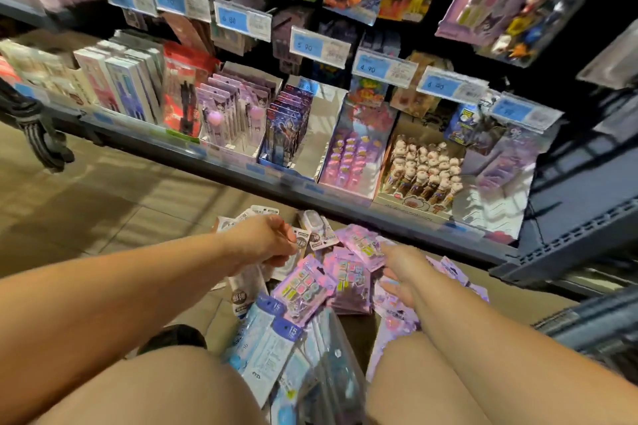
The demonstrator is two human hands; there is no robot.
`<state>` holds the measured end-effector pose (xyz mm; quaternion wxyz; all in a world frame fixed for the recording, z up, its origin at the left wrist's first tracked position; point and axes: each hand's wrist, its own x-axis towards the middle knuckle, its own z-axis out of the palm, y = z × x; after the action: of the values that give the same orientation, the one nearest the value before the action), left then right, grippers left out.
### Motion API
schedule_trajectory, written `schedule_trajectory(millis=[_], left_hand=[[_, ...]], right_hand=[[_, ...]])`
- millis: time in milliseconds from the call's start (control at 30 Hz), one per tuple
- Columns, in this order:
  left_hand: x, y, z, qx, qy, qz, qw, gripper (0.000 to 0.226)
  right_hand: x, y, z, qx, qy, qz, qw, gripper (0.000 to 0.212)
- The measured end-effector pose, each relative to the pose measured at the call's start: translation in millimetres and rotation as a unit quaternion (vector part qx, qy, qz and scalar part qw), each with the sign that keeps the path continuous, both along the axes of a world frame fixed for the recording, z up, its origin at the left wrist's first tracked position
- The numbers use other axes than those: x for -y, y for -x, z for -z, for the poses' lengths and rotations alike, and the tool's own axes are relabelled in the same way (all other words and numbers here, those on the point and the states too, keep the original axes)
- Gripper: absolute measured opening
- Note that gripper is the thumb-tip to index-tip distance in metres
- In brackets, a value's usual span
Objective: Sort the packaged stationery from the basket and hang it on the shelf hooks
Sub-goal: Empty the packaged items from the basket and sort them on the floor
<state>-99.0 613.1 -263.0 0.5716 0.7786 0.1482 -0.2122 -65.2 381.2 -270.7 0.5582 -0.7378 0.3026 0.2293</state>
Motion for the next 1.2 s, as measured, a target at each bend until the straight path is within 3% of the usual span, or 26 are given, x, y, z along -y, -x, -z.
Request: schedule_trajectory(millis=[133, 333, 500, 600, 667, 767, 867, 967, 1100, 1200], left_hand=[[43, -16, -47, 0.055, -0.109, 0.096, 0.988, 0.016], [152, -16, -110, 0.124, -0.195, 0.260, 0.938, 0.007], [252, 12, -128, 0.171, -0.212, 0.385, 0.882, 0.052], [302, 27, -120, 0.215, -0.143, 0.394, 0.882, 0.054], [327, 35, -108, 0.229, -0.117, 0.338, 0.905, 0.041], [349, 45, -93, 0.247, -0.138, 0.256, 0.924, 0.053], [360, 51, -86, 0.268, -0.206, 0.252, 0.906, 0.057], [362, 50, -81, 0.266, -0.252, 0.268, 0.891, 0.061], [359, 51, -80, 0.268, -0.263, 0.285, 0.882, 0.064], [357, 53, -80, 0.280, -0.265, 0.289, 0.876, 0.064]], right_hand=[[20, 13, -38, 0.097, -0.054, 0.019, 0.994, 0.012], [97, 63, -113, 0.286, -0.054, 0.006, 0.957, 0.018], [194, 125, -152, 0.387, -0.049, 0.100, 0.915, 0.022], [261, 152, -133, 0.364, 0.025, 0.170, 0.915, 0.022], [306, 171, -105, 0.324, 0.057, 0.203, 0.922, 0.022], [360, 196, -58, 0.225, 0.092, 0.215, 0.946, 0.024], [403, 214, -8, 0.119, 0.115, 0.177, 0.970, 0.024], [419, 223, 20, 0.041, 0.172, 0.150, 0.973, 0.034], [419, 212, 39, 0.016, 0.174, 0.191, 0.966, 0.034], [414, 192, 47, 0.007, 0.166, 0.185, 0.969, 0.058]])
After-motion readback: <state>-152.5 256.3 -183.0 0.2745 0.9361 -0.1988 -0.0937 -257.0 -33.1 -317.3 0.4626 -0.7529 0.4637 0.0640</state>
